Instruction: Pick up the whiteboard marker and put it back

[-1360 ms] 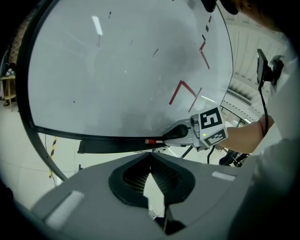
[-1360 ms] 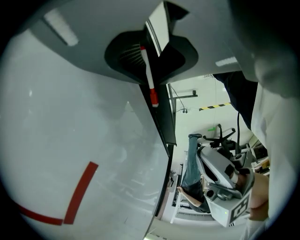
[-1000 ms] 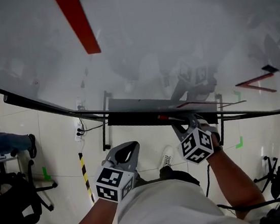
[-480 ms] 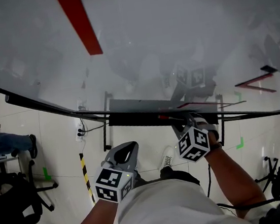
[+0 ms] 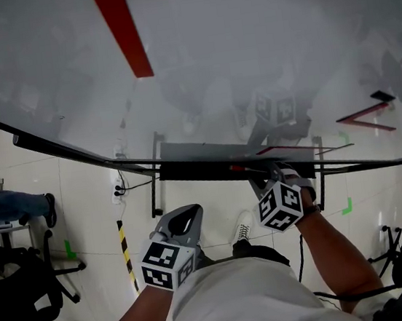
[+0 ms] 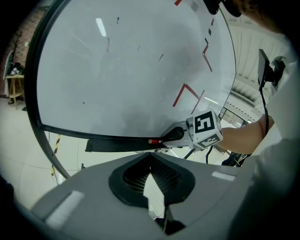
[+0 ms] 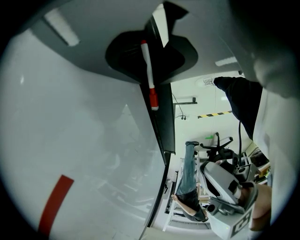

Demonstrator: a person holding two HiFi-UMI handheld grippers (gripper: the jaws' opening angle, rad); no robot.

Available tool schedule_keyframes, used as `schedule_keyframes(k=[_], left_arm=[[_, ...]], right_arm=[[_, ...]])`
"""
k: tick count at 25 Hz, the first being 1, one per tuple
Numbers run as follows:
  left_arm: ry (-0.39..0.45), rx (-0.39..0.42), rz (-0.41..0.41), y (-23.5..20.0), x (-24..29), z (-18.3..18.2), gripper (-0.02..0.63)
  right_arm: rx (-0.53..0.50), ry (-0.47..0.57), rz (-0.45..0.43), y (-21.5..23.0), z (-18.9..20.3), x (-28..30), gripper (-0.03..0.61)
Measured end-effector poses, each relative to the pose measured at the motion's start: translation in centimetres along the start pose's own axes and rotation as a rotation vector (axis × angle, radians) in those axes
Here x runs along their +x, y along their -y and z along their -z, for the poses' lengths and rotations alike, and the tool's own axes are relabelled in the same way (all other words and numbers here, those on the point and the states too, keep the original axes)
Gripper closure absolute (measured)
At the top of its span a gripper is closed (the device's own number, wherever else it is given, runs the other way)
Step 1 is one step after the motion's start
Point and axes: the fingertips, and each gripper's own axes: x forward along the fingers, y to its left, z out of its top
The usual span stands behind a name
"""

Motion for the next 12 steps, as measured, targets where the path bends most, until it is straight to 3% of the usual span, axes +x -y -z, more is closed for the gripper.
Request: schedule_keyframes(k=[12], left_arm=[[-0.015, 0.028, 0.001, 1.00, -0.36, 0.26, 0.597]], right_arm=[[0.003, 0.034, 0.019, -0.21, -0.15, -0.99, 0.538]])
